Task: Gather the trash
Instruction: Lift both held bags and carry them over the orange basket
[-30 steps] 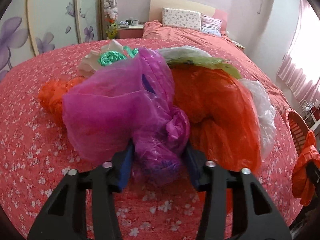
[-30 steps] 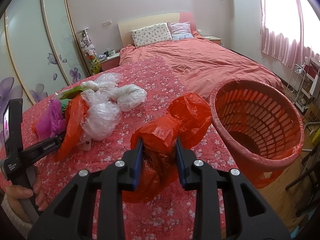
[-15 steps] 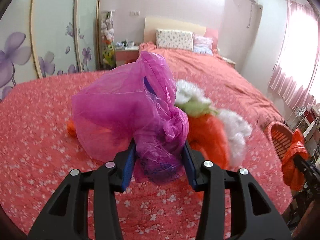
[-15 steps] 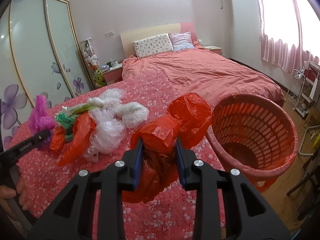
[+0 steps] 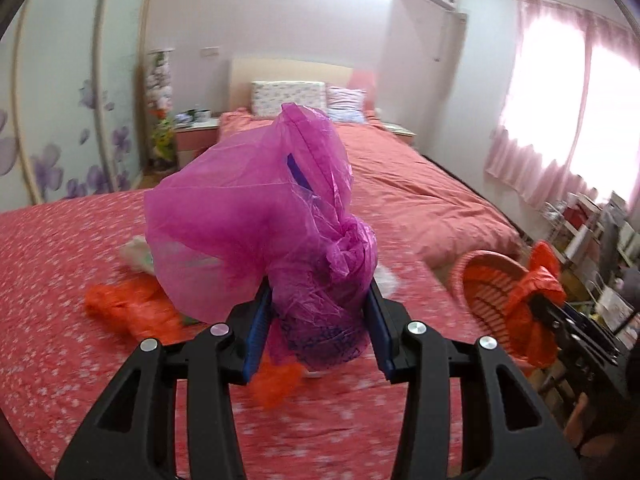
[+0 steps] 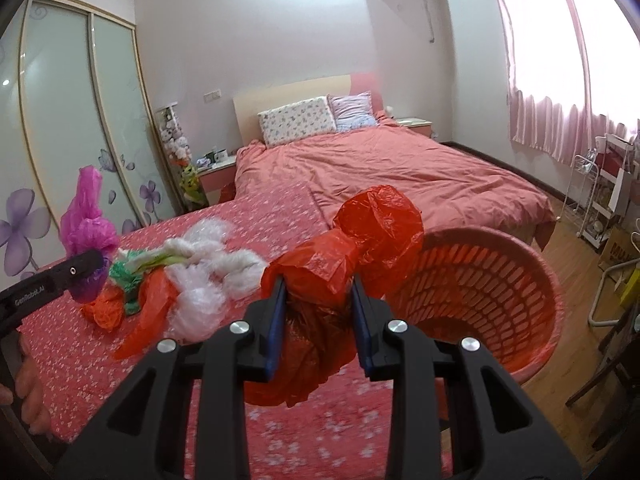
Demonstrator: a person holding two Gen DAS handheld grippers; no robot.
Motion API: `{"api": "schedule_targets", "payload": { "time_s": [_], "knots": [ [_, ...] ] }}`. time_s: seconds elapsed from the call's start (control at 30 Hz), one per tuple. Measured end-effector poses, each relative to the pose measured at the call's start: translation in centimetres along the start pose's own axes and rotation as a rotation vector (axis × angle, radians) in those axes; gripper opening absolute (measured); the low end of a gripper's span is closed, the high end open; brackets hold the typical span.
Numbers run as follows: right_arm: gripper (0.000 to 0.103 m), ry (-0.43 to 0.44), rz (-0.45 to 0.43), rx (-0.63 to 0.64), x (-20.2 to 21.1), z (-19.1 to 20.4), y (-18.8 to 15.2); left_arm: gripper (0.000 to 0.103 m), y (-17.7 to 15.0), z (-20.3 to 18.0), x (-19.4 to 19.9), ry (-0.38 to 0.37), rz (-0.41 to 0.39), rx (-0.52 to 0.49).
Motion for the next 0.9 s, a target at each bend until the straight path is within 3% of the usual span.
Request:
{"api": "schedule_targets", "payload": {
  "time_s": [0.43,0.9],
  "knots": [
    [0.030,-0.109,-0.037,-0.062,1.0,-7.9,1.4,0.045,-0.6,-11.4,-3.4,-0.231,0.054,-0.132],
    [0.030,-0.207,-0.030,-0.146,-0.6,-16.2,0.6,0.045,-2.1,-19.2,-6.7,-0.383,0.115,-0.210]
  ]
}}
Point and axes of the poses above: each gripper's, at about its wrist camera, not at the fingertips, and x roughly against the way its jaws point, z to its left, y to its top, the point moved 8 cm from there along -x, roughly the way its jaws point, and after that the axes turned 2 degrees about y, right-handed, at the moved point
